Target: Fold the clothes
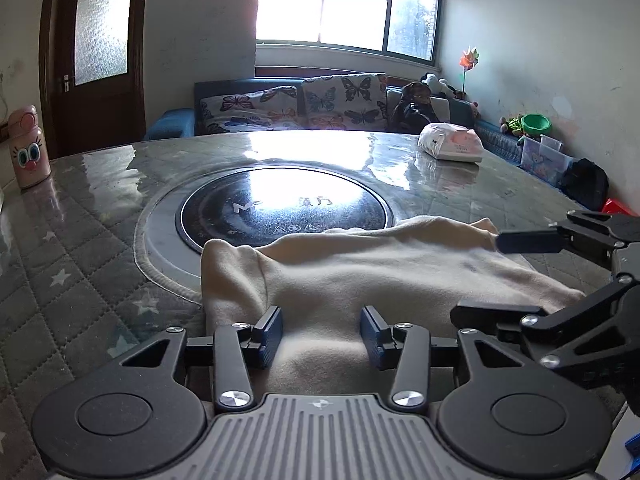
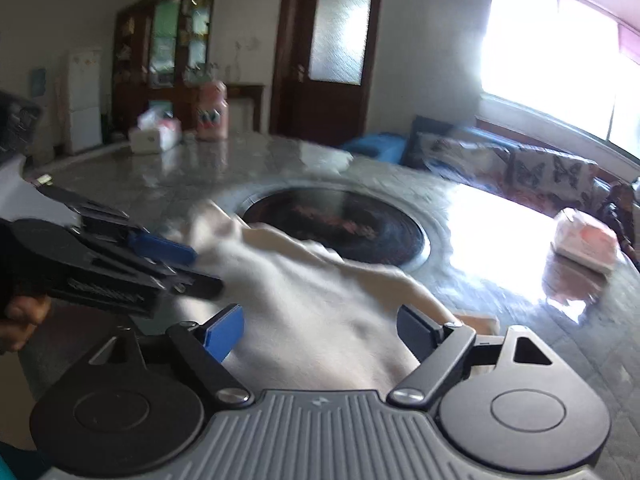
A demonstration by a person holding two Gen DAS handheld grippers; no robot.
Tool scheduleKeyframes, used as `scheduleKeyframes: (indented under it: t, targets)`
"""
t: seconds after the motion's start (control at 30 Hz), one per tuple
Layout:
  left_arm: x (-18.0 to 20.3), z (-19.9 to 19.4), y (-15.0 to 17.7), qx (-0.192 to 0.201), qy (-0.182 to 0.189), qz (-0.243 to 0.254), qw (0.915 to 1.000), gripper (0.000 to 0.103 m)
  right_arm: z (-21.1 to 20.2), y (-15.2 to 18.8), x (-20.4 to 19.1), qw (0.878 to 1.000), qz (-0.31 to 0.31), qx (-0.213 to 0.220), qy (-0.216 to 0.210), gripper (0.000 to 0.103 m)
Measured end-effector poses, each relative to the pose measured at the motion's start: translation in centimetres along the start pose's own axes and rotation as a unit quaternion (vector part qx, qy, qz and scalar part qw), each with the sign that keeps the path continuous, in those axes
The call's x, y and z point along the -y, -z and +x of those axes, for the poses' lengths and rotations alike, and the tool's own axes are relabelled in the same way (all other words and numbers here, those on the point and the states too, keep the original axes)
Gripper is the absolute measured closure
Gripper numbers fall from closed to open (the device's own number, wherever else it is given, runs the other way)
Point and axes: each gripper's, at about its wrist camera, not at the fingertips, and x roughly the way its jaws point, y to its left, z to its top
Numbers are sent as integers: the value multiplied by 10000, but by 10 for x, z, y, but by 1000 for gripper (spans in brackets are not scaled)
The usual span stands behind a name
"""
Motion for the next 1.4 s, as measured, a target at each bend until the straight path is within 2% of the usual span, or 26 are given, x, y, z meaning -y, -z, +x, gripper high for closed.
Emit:
scheduleKeyframes:
  t: [0.1, 0.3, 0.47, 0.6, 0.67, 0.77, 0.9, 0.97, 1.17, 1.4]
  targets:
    - [2, 1, 0, -2, -30, 49, 10000, 55, 2, 6, 3, 9999, 99, -101, 37, 16]
    - [2, 0, 0, 8, -29, 53, 10000, 51, -13, 5, 11, 9994, 226, 81, 266, 0]
    - [6, 1, 1, 5, -45, 123, 9999, 45, -7, 15, 19, 9985, 357, -106, 405, 0]
    - [5, 0, 1, -7, -8, 139, 9999, 41, -18, 12, 23, 9975, 396, 109, 579, 0]
    - [7, 1, 1, -4, 0, 156, 9999, 37, -19, 13, 26, 9966, 389, 110, 717, 0]
    - [11, 1, 0, 8, 14, 183, 9998, 28, -12, 20, 31, 9967, 413, -120, 696, 0]
    - [15, -5, -3, 71, -35, 245, 9997, 25, -19, 21, 33, 9959, 406, -57, 807, 0]
    - [17, -9, -5, 153, -34, 267, 9995, 20, -26, 20, 34, 9948, 342, 10, 958, 0]
    - [36, -15, -9, 262, 227, 447, 9984, 17, -32, 36, 48, 9908, 390, -182, 1280, 0]
    - [61, -6, -11, 230, 517, 650, 9963, 17, -45, 40, 65, 9866, 667, -48, 1486, 0]
